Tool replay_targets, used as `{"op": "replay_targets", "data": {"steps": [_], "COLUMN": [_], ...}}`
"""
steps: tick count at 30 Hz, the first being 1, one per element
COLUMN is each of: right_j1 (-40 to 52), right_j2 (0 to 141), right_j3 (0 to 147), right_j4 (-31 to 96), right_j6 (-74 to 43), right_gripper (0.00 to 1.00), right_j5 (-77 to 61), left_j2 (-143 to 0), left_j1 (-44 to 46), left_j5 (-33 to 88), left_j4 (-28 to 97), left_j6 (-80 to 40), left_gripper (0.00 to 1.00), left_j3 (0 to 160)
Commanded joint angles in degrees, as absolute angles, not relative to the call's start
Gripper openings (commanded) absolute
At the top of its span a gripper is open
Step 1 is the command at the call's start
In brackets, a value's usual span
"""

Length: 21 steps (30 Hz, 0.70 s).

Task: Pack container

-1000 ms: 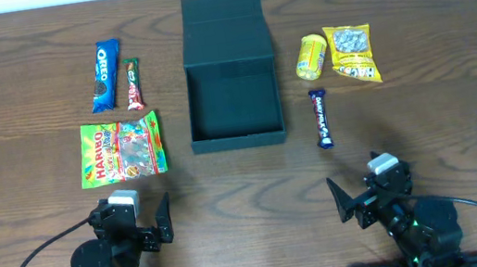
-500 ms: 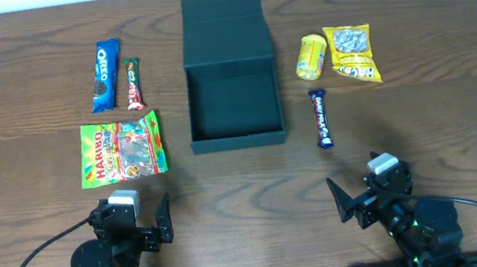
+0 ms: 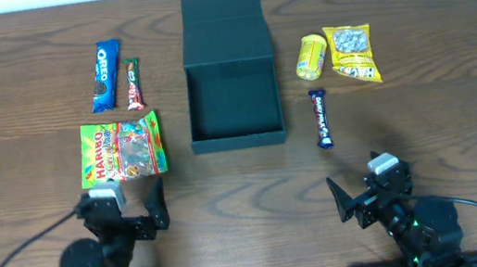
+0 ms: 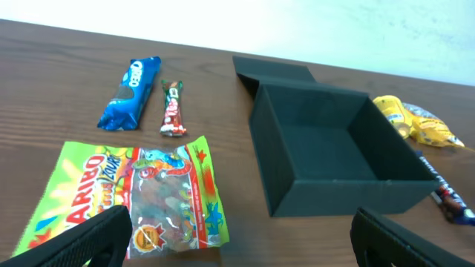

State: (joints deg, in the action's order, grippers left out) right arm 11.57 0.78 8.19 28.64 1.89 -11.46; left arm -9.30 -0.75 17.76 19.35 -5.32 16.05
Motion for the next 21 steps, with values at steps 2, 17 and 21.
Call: {"op": "replay_targets", "data": {"steps": [2, 17, 21], "right_j1": [12.08, 12.08, 12.08], "right_j2": [0.3, 0.3, 0.3], "right_j3": [7.92, 7.92, 7.92], "right_j4": [28.56, 28.56, 28.56], "right_j6": [1.32, 1.32, 1.32], "right_gripper": [0.99, 0.99, 0.99], "right_j5": [-10.9, -10.9, -10.9], "left_j2": [-24.1, -88.55, -94.13], "left_j1": [-1.1, -1.17, -1.21], "left_j5": [16.99, 10.33, 9.1], "left_j4": [23.97, 47.55, 46.24], "left_j6": [-1.93, 2.61, 2.59], "left_gripper": [0.95, 0.95, 0.95], "left_j3": [30.09, 68.31, 68.31]}}
